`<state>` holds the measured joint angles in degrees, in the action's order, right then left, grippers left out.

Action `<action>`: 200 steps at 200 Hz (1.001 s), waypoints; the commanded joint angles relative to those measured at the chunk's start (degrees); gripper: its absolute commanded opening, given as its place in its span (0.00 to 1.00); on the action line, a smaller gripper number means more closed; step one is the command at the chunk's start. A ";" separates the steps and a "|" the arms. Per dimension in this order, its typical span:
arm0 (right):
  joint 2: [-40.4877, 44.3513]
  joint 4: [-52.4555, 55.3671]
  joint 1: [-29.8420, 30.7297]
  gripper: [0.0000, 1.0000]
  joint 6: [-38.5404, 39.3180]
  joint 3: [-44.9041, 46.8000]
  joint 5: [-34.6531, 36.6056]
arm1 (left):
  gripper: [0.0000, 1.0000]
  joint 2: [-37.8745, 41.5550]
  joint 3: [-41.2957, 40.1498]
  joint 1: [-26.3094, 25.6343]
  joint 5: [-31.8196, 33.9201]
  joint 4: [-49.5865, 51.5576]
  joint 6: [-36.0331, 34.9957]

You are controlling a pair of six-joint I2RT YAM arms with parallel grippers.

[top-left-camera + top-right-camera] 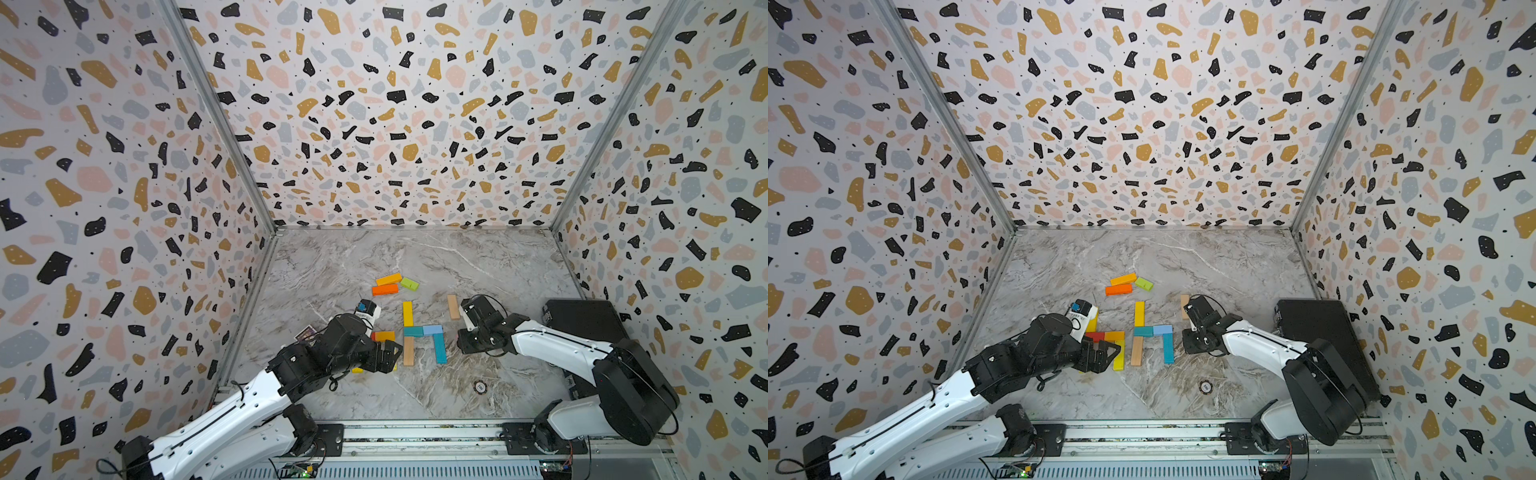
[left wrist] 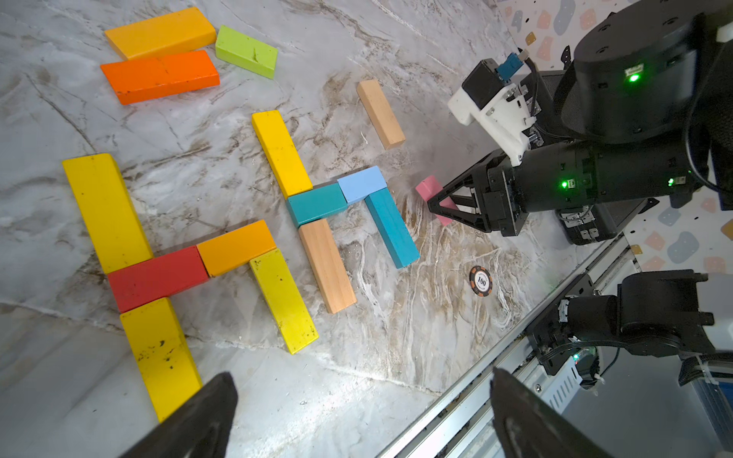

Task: Assemble the letter h with building blocks
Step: Place the building block at the center of the board.

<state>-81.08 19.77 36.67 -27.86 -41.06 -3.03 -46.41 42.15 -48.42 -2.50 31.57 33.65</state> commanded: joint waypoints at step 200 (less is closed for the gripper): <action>6.28 7.05 1.13 0.75 -17.51 1.02 14.98 | 0.99 0.65 -2.03 0.52 -1.19 -3.45 -0.38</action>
<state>-77.73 28.86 37.67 -39.94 -39.46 15.88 -47.22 41.12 -48.16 -3.18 29.45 33.65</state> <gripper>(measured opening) 0.724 0.988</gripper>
